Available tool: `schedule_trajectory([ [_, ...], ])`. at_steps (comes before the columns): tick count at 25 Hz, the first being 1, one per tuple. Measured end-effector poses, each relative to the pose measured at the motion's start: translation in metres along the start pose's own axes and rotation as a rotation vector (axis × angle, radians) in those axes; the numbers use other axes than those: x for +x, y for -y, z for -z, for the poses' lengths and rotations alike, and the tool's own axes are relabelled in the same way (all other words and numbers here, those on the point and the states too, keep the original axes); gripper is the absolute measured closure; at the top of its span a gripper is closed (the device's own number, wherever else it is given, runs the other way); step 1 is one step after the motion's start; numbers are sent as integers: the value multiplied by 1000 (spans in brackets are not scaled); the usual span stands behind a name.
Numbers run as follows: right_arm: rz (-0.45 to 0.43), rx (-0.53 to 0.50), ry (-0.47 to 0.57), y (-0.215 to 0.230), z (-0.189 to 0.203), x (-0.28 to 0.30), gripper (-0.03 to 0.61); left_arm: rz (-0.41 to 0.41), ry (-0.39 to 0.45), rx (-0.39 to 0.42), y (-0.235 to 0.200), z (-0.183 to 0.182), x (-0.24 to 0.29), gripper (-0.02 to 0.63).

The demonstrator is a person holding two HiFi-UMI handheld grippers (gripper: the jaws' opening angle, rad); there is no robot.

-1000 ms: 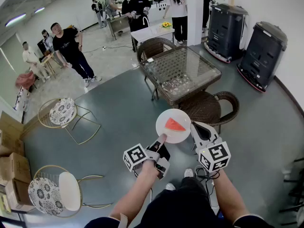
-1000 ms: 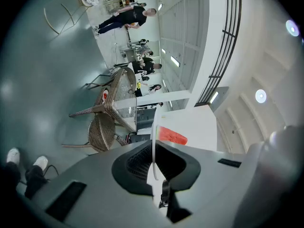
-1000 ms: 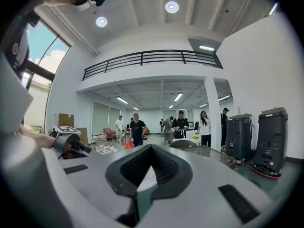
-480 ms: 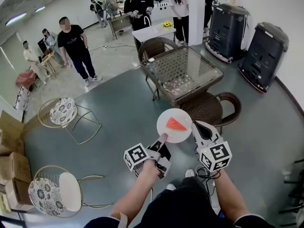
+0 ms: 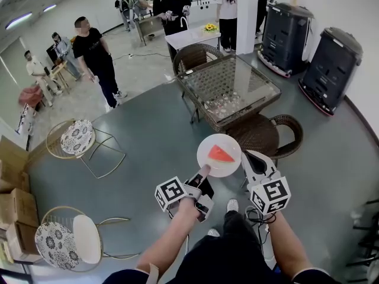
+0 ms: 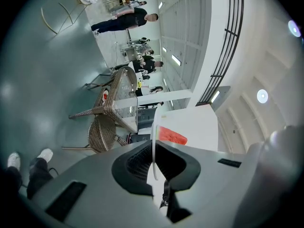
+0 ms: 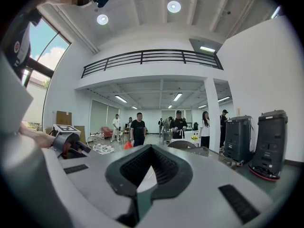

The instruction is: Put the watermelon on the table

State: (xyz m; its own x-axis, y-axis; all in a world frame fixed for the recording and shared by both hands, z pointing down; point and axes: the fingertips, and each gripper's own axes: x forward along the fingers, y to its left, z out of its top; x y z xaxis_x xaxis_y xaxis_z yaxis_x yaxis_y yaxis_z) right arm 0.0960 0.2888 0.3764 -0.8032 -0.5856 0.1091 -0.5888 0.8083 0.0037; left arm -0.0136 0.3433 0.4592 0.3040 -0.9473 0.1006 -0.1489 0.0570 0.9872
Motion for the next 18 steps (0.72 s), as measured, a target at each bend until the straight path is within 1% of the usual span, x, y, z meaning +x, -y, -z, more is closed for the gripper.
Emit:
schedule_trajectory([
  [8,9,16,10,31,3,33,578,-12,-3,7,-7,-20,34,601],
  [18,-19,41,24,93,4,113,578,-37,18,0,-19,-66,108,601],
])
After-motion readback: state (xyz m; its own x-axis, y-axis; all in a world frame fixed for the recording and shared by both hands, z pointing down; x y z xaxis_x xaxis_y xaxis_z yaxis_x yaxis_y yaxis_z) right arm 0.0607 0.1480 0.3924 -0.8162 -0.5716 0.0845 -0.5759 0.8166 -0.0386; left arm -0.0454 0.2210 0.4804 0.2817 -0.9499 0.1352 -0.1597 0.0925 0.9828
